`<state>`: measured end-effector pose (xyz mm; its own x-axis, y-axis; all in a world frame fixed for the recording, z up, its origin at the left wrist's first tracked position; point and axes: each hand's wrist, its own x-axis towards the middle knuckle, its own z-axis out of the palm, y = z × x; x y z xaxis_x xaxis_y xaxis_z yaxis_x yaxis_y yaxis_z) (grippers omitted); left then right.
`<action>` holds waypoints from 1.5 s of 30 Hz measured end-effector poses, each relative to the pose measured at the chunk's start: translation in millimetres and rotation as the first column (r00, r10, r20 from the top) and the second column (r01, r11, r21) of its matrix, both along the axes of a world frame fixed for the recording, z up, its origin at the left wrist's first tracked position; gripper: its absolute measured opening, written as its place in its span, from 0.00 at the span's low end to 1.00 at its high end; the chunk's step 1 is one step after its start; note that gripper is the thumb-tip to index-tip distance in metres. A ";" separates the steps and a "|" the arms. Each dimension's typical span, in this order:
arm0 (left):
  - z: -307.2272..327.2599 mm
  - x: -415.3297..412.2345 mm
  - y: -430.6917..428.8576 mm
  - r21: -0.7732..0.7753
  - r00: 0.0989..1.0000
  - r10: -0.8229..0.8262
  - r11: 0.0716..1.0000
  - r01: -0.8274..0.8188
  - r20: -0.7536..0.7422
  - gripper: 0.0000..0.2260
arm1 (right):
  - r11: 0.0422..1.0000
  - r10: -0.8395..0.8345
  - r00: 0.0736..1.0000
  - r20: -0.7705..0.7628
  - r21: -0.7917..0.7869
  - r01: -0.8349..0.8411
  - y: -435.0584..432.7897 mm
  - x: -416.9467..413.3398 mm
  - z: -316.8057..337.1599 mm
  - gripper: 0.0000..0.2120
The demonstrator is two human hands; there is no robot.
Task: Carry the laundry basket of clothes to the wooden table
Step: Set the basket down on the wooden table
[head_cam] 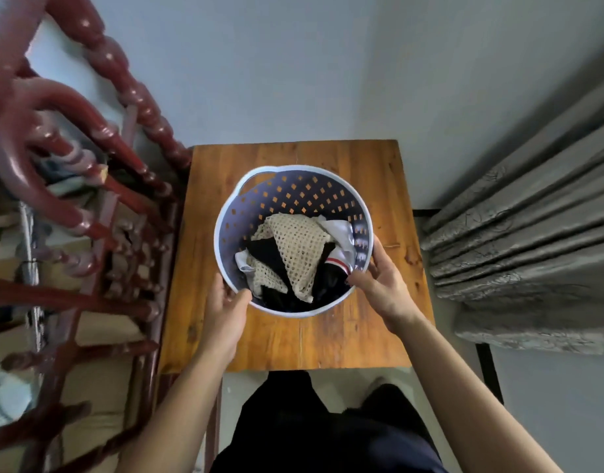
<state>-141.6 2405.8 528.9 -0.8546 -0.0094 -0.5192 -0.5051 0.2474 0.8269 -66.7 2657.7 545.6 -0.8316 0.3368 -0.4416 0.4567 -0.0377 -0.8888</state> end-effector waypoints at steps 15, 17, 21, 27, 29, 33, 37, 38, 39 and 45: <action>-32.9 -121.9 23.2 -0.328 0.974 -0.226 0.920 0.213 -0.001 0.28 | 0.995 -0.065 0.987 0.144 0.086 0.053 -8.5 -41.3 -46.5 0.36; -36.3 -144.0 18.5 -0.363 0.973 -0.230 0.907 0.212 -0.007 0.27 | 0.997 -0.018 0.989 0.146 0.076 0.007 1.6 -49.6 -42.8 0.39; -25.9 -147.7 22.4 -0.357 0.986 -0.162 0.924 0.139 -0.037 0.29 | 0.988 0.118 0.987 0.107 0.088 -0.128 3.3 -66.4 -39.6 0.38; -11.2 -62.4 57.0 -0.168 0.976 0.202 0.968 -0.185 0.086 0.41 | 0.996 0.067 0.998 0.014 0.063 -0.068 -24.8 -88.3 -73.8 0.40; -14.0 -51.2 64.6 -0.077 0.963 0.248 0.967 -0.241 0.106 0.42 | 0.994 0.103 0.995 0.004 0.037 -0.103 -42.4 -98.6 -69.6 0.38; -17.9 -76.3 56.6 -0.056 0.967 0.246 0.969 -0.242 0.067 0.41 | 0.977 0.183 0.972 0.149 0.083 -0.197 -51.8 -125.0 -53.4 0.44; -25.7 -124.3 30.1 -0.137 0.986 0.169 0.976 -0.168 -0.002 0.36 | 0.950 0.191 0.962 0.196 0.208 -0.231 -35.7 -179.2 -61.2 0.44; -27.0 -131.0 25.6 -0.156 0.989 0.144 0.977 -0.146 -0.026 0.35 | 0.944 0.179 0.965 0.192 0.243 -0.223 -27.8 -193.3 -62.1 0.44; -29.8 -139.2 19.9 -0.167 0.991 0.124 0.977 -0.130 -0.045 0.35 | 0.936 0.165 0.967 0.192 0.279 -0.215 -21.5 -210.4 -63.1 0.45; -43.7 -188.1 -9.2 -0.190 0.997 -0.003 0.982 -0.012 -0.083 0.34 | 0.931 0.055 0.978 0.201 0.345 -0.123 -5.6 -290.0 -62.8 0.38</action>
<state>-329.7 2396.7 485.1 -0.8943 -0.1052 -0.4350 -0.4383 0.4022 0.8038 -356.7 2652.1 482.8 -0.7808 0.4271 -0.4560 0.6005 0.3118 -0.7363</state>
